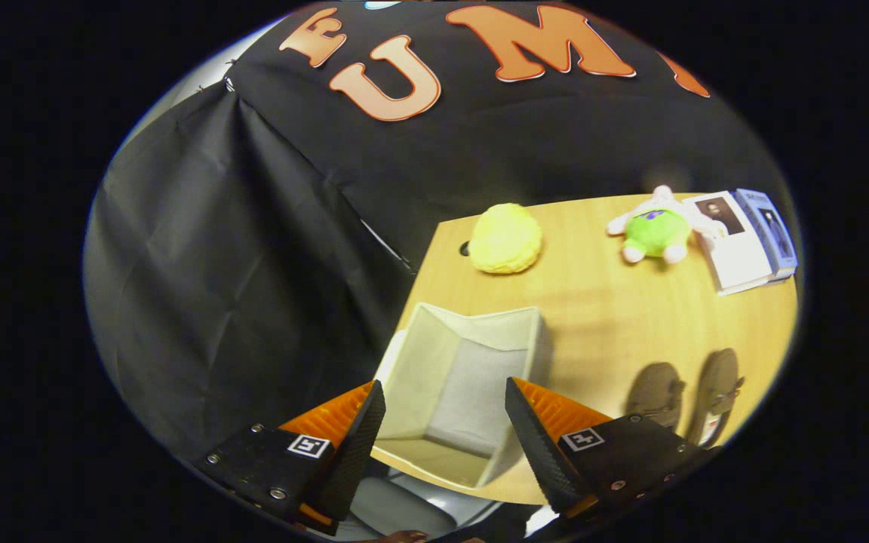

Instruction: Open the storage box then place both shoes into the box .Put the left shoe in first, then the right shoe, with the right side of both shoes facing outward in a uniform manner.

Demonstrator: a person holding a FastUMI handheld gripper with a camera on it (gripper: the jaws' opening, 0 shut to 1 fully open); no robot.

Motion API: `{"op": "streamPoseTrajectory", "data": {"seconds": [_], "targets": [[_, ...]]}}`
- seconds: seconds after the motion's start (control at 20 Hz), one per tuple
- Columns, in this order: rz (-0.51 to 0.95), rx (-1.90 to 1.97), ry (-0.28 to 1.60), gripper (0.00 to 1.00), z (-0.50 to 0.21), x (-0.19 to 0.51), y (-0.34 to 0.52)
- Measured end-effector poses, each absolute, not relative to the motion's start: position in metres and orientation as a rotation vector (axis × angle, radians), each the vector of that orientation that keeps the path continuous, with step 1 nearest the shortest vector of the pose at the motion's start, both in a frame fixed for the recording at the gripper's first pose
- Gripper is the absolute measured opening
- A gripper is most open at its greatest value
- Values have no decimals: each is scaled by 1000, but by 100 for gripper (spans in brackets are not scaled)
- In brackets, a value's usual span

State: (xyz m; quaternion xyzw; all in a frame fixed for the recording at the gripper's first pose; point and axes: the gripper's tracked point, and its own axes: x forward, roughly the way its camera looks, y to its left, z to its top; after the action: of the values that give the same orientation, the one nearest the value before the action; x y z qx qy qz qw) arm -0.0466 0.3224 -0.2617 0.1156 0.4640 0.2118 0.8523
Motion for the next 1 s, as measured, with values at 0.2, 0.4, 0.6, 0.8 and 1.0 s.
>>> {"op": "streamPoseTrajectory", "data": {"seconds": [0.2,0.4,0.6,0.8,1.0], "targets": [[403,96,937,93,-289,-59,251],[326,-24,962,92,-329,-78,185],[260,-140,989,86,-368,-96,129],[217,-176,1053,81,-412,-110,97],[197,-184,1092,72,-452,-111,88]]}}
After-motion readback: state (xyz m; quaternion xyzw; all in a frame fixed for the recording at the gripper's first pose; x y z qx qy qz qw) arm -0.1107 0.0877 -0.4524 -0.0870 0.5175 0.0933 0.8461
